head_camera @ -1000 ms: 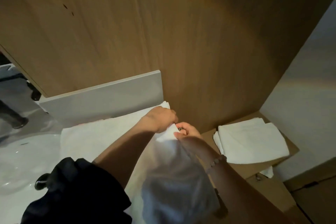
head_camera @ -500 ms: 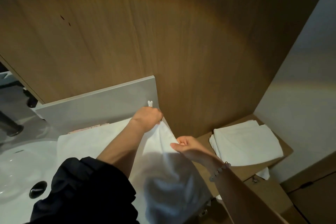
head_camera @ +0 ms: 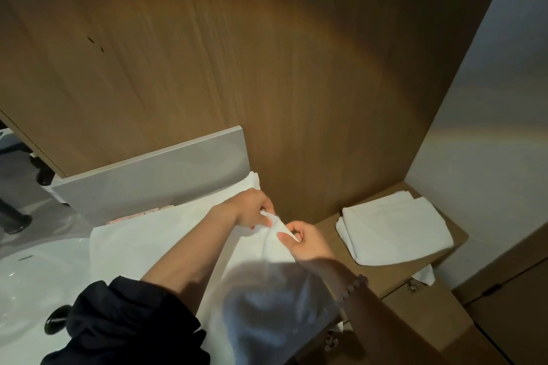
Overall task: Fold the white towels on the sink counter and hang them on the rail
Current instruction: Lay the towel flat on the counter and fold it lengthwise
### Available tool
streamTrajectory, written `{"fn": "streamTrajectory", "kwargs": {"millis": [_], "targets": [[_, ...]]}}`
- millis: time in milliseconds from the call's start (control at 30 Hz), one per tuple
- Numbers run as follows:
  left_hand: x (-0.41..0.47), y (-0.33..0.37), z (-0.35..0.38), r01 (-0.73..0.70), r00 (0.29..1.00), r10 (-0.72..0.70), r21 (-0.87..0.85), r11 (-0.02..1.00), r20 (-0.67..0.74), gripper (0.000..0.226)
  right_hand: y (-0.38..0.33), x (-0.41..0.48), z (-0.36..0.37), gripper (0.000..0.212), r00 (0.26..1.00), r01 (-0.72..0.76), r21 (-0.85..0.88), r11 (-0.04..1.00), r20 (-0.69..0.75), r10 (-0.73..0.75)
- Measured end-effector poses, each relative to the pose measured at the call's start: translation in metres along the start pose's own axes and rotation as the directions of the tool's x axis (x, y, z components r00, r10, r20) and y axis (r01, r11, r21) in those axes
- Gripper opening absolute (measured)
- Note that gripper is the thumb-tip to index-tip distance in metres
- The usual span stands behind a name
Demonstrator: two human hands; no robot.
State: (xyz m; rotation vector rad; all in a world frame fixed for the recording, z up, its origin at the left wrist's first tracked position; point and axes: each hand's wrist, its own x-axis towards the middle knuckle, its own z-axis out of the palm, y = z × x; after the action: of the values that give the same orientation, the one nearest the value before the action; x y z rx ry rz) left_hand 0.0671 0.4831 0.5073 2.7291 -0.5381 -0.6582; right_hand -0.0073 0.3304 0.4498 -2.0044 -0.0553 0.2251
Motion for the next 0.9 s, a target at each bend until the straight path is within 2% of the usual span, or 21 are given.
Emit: {"fn": "streamTrajectory", "kwargs": {"millis": [67, 200, 300, 367, 467, 533, 633, 733, 833, 900], "targets": [[0.001, -0.007, 0.001, 0.021, 0.996, -0.016, 0.046, 0.999, -0.087, 0.018, 0.0, -0.007, -0.005, 0.025, 0.998, -0.054, 0.027, 0.998, 0.01, 0.054], [-0.001, -0.025, 0.005, 0.126, 0.969, -0.114, 0.046, 0.991, -0.218, 0.02, 0.002, -0.022, -0.012, 0.025, 0.966, -0.226, -0.013, 0.974, 0.125, 0.226], [-0.002, -0.028, 0.009, 0.158, 0.956, -0.143, 0.04, 0.987, -0.258, 0.02, 0.004, -0.028, -0.014, 0.027, 0.96, -0.241, -0.001, 0.97, 0.145, 0.239], [-0.002, -0.023, 0.012, 0.138, 0.962, -0.123, 0.047, 0.989, -0.245, 0.022, 0.005, -0.031, -0.015, 0.027, 0.958, -0.249, 0.006, 0.968, 0.15, 0.245], [-0.001, -0.013, 0.017, -0.02, 0.989, 0.025, 0.037, 0.999, -0.143, 0.03, 0.006, -0.037, -0.016, 0.031, 0.965, -0.233, 0.027, 0.972, 0.126, 0.228], [0.0, -0.008, 0.021, -0.068, 0.991, 0.069, 0.012, 0.998, -0.119, 0.025, 0.007, -0.04, -0.017, 0.032, 0.962, -0.252, 0.07, 0.965, 0.13, 0.241], [0.001, -0.006, 0.028, -0.003, 0.988, 0.005, 0.017, 1.0, -0.157, 0.021, 0.002, -0.046, -0.024, 0.027, 0.925, -0.33, 0.104, 0.938, 0.235, 0.299], [-0.002, -0.002, 0.04, 0.026, 0.979, -0.017, 0.042, 0.999, -0.202, 0.023, 0.006, -0.048, -0.034, 0.03, 0.885, -0.353, 0.045, 0.935, 0.342, 0.317], [-0.008, 0.003, 0.054, -0.009, 0.965, 0.018, 0.036, 0.999, -0.263, 0.028, 0.01, -0.054, -0.034, 0.033, 0.873, -0.375, -0.034, 0.927, 0.322, 0.365], [-0.019, -0.002, 0.064, -0.033, 0.959, 0.024, -0.028, 0.999, -0.281, 0.038, 0.013, -0.058, -0.027, 0.036, 0.886, -0.377, -0.04, 0.925, 0.276, 0.373]]}}
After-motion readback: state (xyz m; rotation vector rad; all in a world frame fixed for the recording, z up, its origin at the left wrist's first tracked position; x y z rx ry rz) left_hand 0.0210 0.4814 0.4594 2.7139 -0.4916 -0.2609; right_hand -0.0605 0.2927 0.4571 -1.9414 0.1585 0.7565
